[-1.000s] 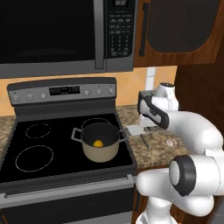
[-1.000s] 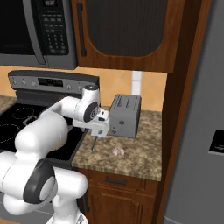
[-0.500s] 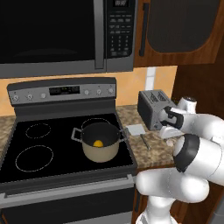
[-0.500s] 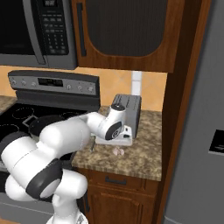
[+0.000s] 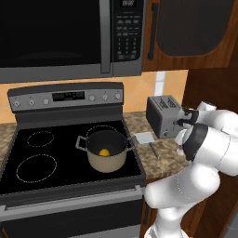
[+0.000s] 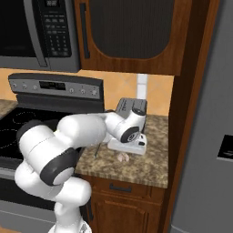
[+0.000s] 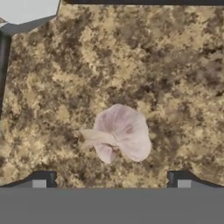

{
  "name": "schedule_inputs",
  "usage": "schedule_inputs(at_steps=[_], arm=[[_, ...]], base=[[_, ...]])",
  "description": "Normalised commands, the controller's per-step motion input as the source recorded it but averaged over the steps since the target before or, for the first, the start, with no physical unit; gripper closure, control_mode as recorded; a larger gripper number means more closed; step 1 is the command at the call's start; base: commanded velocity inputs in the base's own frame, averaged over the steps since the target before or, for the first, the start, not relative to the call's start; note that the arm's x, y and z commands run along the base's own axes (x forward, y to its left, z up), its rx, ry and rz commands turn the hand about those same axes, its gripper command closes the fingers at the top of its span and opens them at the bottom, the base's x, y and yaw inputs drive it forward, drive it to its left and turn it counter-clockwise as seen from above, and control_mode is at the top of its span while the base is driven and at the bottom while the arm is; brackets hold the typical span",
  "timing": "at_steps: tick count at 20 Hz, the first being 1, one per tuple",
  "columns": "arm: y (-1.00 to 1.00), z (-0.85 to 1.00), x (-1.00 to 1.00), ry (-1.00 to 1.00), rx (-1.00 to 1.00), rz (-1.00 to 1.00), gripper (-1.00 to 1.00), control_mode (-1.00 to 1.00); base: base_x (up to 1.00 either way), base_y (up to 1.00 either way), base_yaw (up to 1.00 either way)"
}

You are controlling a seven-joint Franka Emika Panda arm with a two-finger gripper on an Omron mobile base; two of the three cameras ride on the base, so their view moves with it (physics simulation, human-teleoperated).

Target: Put the garlic and lemon in the pot. Retrieve the spatula and lightly stir the vegetables in the pot.

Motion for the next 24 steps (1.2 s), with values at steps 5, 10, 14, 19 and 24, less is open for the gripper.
schedule_inputs(at_steps=[5, 10, 14, 19, 24], arm=[[0.00, -0.22, 0.20, 0.12, 0.01, 0.00, -1.00, -1.00], [0.00, -0.26, 0.10, 0.12, 0.00, 0.00, -1.00, -1.00], [0.00, -0.22, 0.05, 0.08, 0.00, 0.00, -1.00, -1.00], [0.00, -0.22, 0.09, 0.05, 0.00, 0.00, -1.00, -1.00], [0.07, -0.24, 0.00, 0.01, 0.00, 0.00, 1.00, -1.00]], base=[[0.00, 0.00, 0.00], [0.00, 0.00, 0.00], [0.00, 0.00, 0.00], [0.00, 0.00, 0.00], [0.00, 0.00, 0.00]])
